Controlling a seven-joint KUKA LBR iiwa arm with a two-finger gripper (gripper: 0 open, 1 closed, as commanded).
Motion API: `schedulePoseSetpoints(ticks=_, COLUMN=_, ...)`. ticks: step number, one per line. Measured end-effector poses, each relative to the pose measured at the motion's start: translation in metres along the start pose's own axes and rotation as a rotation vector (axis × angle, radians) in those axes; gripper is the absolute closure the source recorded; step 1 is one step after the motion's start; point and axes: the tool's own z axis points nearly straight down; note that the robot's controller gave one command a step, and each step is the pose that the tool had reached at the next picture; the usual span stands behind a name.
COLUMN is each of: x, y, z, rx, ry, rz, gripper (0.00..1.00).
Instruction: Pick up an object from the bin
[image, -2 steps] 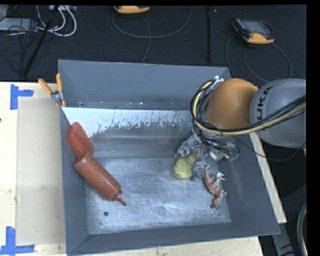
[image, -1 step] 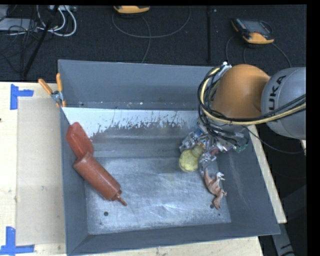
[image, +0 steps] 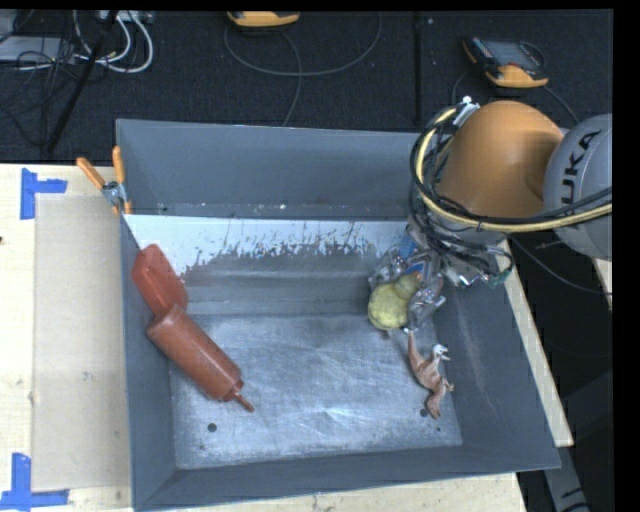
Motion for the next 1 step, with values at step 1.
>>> schedulePoseSetpoints(ticks=1, x=0.0007, y=0.0007, z=0.0070, rx=-0.005, ry=0.005, rz=0.002, gripper=1.00)
